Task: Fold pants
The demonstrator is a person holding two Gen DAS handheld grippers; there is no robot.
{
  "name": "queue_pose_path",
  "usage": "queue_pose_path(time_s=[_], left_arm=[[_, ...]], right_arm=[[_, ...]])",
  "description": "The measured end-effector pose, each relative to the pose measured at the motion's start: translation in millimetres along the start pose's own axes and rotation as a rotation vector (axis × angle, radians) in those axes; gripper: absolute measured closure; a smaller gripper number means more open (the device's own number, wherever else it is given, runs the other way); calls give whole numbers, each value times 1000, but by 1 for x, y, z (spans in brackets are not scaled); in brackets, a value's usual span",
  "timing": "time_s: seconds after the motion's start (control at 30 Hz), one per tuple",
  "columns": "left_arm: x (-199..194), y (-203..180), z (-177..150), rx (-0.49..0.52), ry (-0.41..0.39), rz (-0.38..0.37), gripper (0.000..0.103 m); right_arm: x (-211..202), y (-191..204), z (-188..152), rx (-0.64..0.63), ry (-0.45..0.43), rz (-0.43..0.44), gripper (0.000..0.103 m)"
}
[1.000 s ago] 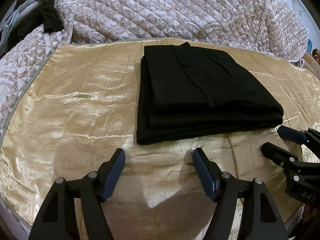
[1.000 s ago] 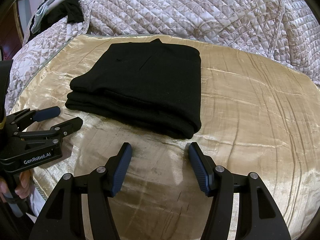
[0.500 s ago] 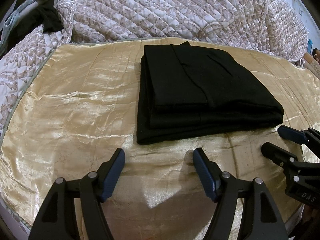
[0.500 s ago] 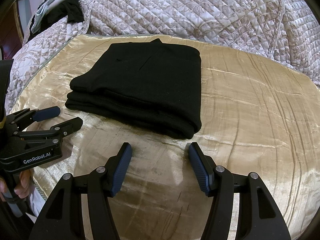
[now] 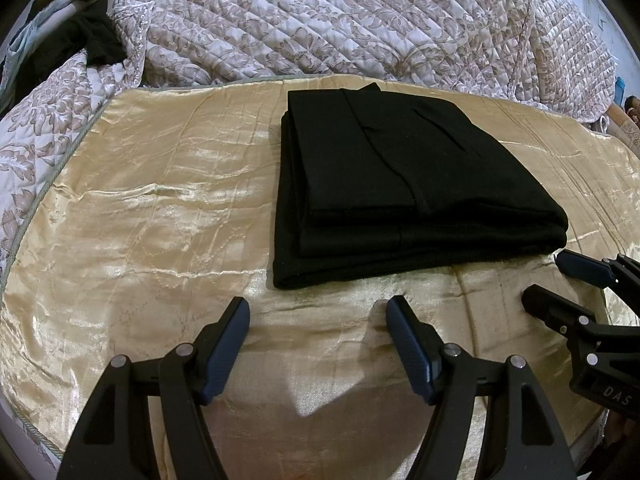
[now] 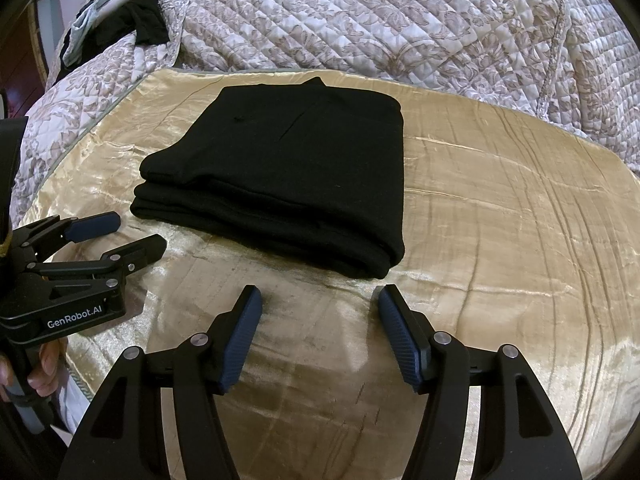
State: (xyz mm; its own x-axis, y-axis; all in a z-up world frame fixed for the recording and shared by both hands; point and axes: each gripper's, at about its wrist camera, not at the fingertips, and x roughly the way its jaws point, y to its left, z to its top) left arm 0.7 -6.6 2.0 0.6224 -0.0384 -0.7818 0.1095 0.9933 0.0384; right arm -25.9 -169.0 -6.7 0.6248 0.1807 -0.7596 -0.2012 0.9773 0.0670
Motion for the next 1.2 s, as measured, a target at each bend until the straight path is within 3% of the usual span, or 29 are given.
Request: queue_pose_path(time_s=[1.2], left_arm=[[0, 0, 0, 2, 1, 0, 29]], right_arm=[[0, 1, 0, -4, -5, -5, 39]])
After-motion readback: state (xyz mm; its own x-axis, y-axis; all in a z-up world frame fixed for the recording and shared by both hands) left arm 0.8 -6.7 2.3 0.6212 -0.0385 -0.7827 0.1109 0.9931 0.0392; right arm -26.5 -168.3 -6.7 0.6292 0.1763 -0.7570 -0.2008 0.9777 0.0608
